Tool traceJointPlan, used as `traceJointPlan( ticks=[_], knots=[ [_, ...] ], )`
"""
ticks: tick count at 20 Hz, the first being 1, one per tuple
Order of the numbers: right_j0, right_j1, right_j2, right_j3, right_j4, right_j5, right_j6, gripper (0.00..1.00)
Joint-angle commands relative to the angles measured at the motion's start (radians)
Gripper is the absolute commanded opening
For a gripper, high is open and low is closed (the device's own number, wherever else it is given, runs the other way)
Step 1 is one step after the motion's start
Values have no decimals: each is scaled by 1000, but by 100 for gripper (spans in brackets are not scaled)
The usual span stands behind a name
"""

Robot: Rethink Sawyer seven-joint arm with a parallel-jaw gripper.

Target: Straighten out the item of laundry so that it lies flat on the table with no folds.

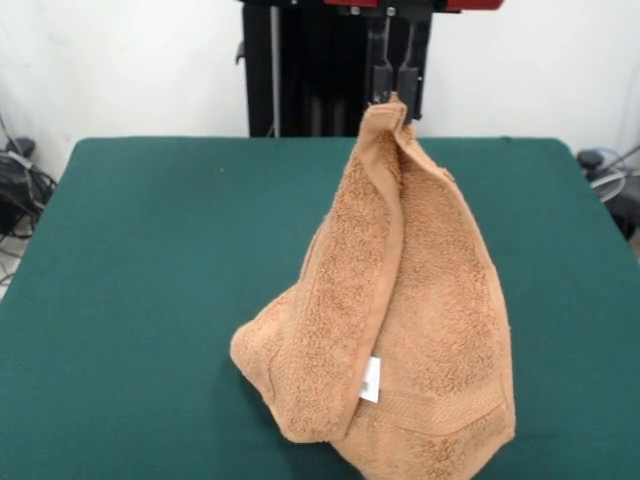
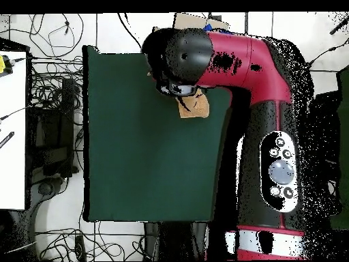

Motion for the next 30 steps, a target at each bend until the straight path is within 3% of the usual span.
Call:
traceJointPlan(
  ticks=[1,15,30],
  knots=[
    [38,10,-69,216,28,-81,276,0],
    [92,-25,-115,303,118,-88,293,0],
    [145,-47,-177,425,160,-190,285,0]
  ],
)
